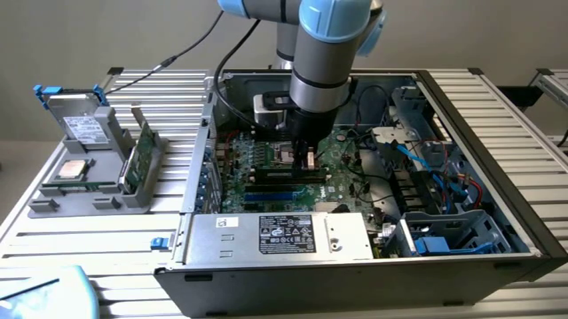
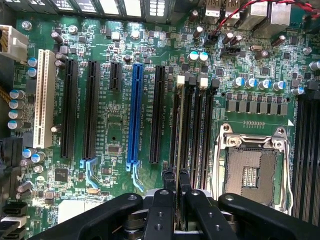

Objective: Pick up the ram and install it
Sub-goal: 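Insert the ram into the slot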

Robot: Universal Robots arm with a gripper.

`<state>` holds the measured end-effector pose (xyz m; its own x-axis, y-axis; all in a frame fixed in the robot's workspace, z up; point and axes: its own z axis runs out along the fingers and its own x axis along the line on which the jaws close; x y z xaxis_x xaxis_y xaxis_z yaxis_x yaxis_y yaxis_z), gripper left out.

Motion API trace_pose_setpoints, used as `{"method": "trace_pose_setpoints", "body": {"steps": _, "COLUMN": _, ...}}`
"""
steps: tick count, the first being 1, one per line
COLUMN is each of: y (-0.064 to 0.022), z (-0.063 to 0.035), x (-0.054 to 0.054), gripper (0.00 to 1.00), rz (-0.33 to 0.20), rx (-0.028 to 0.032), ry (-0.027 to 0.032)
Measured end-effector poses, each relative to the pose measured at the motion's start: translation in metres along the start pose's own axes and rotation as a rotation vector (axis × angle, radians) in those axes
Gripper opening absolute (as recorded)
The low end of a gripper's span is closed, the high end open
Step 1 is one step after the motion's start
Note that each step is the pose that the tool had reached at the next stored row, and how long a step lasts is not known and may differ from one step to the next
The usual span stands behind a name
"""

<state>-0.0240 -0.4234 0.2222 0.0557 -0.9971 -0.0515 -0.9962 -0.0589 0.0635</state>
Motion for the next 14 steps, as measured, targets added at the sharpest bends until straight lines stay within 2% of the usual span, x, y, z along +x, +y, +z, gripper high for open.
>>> {"method": "trace_pose_setpoints", "body": {"steps": 14, "y": -0.0009, "z": 0.0013, "x": 0.0001, "gripper": 0.14, "rz": 0.0, "rx": 0.0, "ry": 0.0}}
